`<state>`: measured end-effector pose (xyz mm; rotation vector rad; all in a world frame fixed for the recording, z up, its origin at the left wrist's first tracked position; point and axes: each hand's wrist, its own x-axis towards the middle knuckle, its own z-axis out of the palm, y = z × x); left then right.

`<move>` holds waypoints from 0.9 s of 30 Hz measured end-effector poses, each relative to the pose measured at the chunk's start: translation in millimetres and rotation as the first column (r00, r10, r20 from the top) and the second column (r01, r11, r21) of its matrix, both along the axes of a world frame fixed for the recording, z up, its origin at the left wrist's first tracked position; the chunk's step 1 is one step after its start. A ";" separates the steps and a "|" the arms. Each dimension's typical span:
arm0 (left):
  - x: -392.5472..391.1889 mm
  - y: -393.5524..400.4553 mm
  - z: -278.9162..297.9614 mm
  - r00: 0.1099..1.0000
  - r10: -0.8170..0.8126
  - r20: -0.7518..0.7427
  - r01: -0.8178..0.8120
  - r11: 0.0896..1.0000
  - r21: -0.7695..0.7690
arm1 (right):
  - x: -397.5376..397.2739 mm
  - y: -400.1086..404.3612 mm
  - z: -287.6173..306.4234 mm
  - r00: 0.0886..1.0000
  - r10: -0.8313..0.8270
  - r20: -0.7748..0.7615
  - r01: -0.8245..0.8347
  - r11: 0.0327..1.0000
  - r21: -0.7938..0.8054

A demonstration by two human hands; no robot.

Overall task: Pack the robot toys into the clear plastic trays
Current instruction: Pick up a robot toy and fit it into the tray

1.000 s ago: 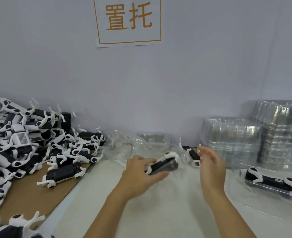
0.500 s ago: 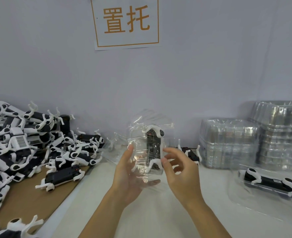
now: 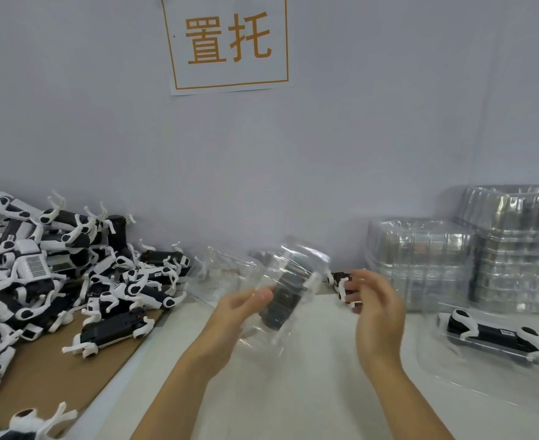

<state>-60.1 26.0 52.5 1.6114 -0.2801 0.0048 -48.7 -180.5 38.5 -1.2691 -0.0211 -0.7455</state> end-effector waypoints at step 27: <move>27.0 0.2 -30.4 0.649 0.712 0.267 -0.748 0.661 0.055 | -14.8 36.3 -9.9 0.926 -0.294 -0.239 -0.175 0.228 -0.958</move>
